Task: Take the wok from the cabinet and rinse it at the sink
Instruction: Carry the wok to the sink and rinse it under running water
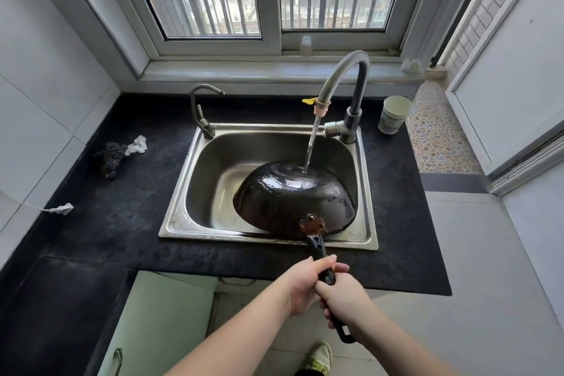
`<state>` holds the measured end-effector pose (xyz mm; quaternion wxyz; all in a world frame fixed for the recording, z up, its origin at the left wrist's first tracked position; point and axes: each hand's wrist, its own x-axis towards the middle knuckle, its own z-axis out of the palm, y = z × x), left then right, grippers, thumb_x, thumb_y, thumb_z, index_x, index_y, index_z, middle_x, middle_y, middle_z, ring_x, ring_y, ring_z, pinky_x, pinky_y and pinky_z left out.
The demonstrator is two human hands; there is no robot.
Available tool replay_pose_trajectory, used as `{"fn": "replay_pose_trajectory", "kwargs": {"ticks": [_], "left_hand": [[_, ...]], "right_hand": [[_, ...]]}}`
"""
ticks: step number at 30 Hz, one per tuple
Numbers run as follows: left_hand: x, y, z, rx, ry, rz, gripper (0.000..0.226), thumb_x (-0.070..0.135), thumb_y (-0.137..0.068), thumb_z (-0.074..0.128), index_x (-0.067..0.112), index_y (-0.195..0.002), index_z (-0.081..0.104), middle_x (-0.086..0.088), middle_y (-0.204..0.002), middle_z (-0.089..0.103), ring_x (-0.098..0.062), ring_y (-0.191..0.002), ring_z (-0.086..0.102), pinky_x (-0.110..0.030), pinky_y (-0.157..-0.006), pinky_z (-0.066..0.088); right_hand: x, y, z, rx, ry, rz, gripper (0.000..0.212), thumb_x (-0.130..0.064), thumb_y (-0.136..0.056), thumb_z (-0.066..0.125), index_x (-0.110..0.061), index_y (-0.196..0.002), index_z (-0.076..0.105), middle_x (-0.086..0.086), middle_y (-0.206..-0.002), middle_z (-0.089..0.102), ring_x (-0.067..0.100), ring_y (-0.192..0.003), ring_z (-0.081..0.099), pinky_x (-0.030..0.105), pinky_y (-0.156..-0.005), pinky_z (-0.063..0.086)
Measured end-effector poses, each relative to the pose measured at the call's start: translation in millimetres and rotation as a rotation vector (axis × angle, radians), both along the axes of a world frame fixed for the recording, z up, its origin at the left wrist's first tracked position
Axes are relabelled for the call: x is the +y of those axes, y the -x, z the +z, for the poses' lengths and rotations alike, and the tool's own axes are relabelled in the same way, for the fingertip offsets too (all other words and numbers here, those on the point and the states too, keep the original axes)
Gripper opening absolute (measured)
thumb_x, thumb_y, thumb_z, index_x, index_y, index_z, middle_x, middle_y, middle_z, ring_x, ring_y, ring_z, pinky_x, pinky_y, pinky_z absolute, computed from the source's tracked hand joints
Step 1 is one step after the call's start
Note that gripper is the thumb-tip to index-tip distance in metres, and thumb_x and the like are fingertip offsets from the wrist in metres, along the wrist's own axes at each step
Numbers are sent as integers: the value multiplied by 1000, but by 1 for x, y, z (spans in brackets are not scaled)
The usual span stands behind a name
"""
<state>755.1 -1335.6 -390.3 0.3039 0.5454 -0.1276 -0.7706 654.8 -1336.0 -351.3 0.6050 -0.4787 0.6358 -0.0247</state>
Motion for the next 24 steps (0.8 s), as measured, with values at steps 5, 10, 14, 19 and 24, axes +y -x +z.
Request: {"fn": "replay_pose_trajectory", "kwargs": {"ticks": [5, 10, 14, 19, 24], "left_hand": [[12, -5, 3, -46, 15, 3, 39, 34, -97, 48, 2, -111, 67, -6, -85, 67, -13, -67, 62, -22, -56, 47], [16, -18, 5, -82, 18, 33, 41, 38, -93, 56, 0, -104, 68, -7, -82, 70, -18, -76, 63, -30, -75, 48], [18, -37, 7, -164, 40, 65, 26, 30, -92, 61, 4, -92, 64, -6, -77, 69, -18, -73, 64, -29, -72, 50], [17, -57, 19, -247, -11, 79, 24, 30, -89, 64, 8, -79, 65, -5, -77, 68, -19, -69, 63, -27, -64, 48], [10, -75, 25, -271, -47, 111, 26, 33, -84, 70, 11, -73, 63, -7, -74, 63, -23, -70, 58, -31, -68, 44]], "right_hand": [[16, -6, 6, 3, 26, -20, 11, -15, -87, 49, -12, -79, 55, 5, -60, 56, 12, -38, 50, 24, -40, 45], [26, -23, 10, 40, 108, -10, 4, -20, -89, 51, -21, -89, 55, 6, -64, 60, 16, -43, 54, 26, -43, 48], [36, -41, 12, 117, 206, 18, 17, -29, -88, 49, -18, -97, 58, 6, -67, 65, 20, -47, 61, 31, -42, 54], [41, -68, 13, 205, 232, 24, 26, -32, -85, 46, -14, -94, 62, 7, -77, 70, 22, -55, 65, 29, -49, 53], [32, -95, 12, 303, 238, 65, 32, -30, -83, 47, -12, -103, 64, 10, -99, 72, 29, -88, 70, 33, -68, 53]]}}
